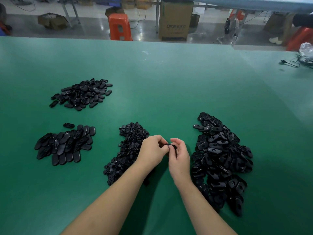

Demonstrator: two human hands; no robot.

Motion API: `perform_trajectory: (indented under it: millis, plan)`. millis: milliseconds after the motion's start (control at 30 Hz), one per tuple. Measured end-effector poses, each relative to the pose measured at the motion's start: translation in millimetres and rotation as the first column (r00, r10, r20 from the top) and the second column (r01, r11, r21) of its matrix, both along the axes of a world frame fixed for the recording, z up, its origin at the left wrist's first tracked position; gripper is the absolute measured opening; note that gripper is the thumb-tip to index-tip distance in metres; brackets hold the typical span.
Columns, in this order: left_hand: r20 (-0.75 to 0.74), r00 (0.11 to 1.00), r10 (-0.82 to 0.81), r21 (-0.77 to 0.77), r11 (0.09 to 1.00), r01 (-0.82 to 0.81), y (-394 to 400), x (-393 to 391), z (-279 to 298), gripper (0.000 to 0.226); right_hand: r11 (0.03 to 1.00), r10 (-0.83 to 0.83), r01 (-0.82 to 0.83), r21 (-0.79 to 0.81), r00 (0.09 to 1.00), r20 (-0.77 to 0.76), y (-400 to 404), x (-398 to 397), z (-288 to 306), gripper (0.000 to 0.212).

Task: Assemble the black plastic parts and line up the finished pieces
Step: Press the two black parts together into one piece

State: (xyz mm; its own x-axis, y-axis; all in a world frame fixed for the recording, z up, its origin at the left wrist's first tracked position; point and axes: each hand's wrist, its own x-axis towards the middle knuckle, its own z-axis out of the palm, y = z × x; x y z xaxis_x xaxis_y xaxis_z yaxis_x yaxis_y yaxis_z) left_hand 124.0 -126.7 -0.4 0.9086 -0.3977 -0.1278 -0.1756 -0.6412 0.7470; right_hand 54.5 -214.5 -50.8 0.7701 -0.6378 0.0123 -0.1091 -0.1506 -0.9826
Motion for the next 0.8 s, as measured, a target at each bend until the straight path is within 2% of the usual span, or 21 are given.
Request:
perform_trajectory:
  millis: [267, 367, 533, 633, 700, 800]
  plan:
    - [0.054, 0.995, -0.085, -0.012, 0.996, 0.086, 9, 2, -5, 0.011, 0.999, 0.006, -0.004, -0.050, 1.000, 0.024, 2, -1, -1, 0.033]
    - [0.121, 0.985, -0.125, 0.019, 0.992, 0.124, 8, -1, -2, 0.014, 0.999, 0.009, -0.008, -0.047, 1.000, 0.022, 2, 0, -1, 0.031]
    - [0.360, 0.904, -0.230, 0.319, 0.941, 0.112, 15, -1, 4, 0.015, 1.000, -0.009, 0.009, 0.013, 0.999, 0.030, 4, 0, 1, 0.025]
    - [0.424, 0.896, -0.130, 0.303, 0.953, -0.006, 31, 6, 6, 0.014, 0.999, -0.017, 0.016, 0.044, 1.000, 0.020, 5, 0, 2, 0.020]
    - [0.417, 0.909, 0.013, 0.254, 0.958, -0.130, 52, 16, 10, 0.012, 0.999, 0.000, 0.001, 0.046, 1.000, -0.004, 5, -1, 3, 0.016]
    - [0.416, 0.886, 0.203, 0.239, 0.916, -0.322, 98, 38, 10, 0.020, 0.999, 0.048, -0.047, 0.007, 0.997, -0.061, 5, -2, 3, 0.012]
